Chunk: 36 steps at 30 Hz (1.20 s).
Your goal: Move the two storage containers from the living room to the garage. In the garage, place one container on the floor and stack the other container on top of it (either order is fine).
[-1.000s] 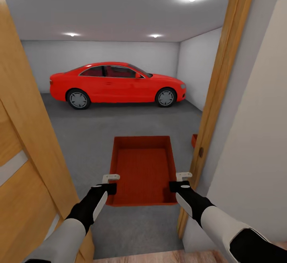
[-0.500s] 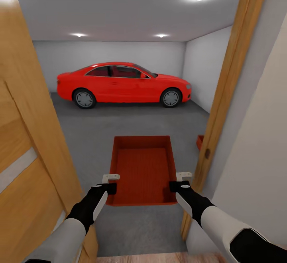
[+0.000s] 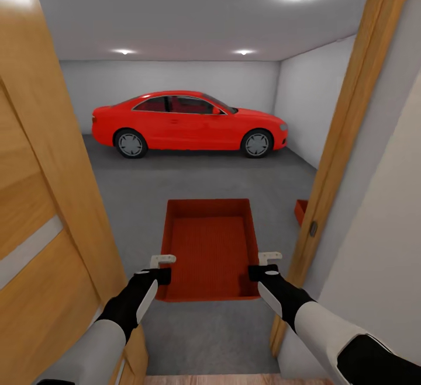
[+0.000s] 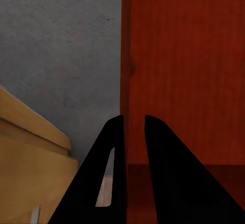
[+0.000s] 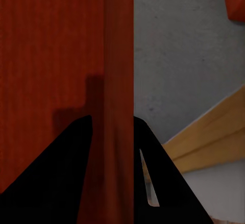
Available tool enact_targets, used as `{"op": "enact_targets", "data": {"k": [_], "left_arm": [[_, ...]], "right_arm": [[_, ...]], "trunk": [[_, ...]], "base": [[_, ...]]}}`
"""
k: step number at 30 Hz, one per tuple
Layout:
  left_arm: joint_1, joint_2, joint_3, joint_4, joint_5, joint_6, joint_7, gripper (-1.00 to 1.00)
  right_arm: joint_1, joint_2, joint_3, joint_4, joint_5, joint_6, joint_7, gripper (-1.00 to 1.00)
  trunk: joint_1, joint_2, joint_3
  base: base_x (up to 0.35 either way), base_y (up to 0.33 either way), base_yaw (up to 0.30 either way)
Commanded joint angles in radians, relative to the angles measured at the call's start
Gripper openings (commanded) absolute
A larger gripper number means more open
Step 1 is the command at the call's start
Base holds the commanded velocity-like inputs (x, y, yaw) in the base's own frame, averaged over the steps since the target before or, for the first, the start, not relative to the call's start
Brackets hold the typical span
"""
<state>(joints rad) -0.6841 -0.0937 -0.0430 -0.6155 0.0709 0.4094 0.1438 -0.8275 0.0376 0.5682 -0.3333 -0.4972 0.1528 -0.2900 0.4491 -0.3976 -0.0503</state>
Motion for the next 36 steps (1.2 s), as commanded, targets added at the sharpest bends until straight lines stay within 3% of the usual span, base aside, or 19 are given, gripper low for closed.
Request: {"op": "enact_targets", "data": {"k": [1, 22, 36], "left_arm": [[-0.002, 0.002, -0.007, -0.004, 0.023, 0.003, 0.010, -1.00], [-0.002, 0.002, -0.006, -0.006, 0.023, 0.003, 0.010, -1.00], [-0.002, 0.002, -0.007, -0.003, 0.025, 0.003, 0.014, -1.00]], "right_arm": [[-0.001, -0.022, 0.026, 0.048, -0.017, 0.005, -0.008, -1.00], [-0.001, -0.023, 0.025, 0.048, -0.017, 0.005, -0.006, -1.00], [-0.001, -0.022, 0.026, 0.048, -0.017, 0.005, -0.006, -1.00]], "trunk": [[0.001, -0.002, -0.002], [0.001, -0.002, -0.002], [0.001, -0.002, -0.002]], "base": [[0.115, 0.000, 0.001], [0.016, -0.024, 0.000], [0.294, 0.000, 0.000]]}}
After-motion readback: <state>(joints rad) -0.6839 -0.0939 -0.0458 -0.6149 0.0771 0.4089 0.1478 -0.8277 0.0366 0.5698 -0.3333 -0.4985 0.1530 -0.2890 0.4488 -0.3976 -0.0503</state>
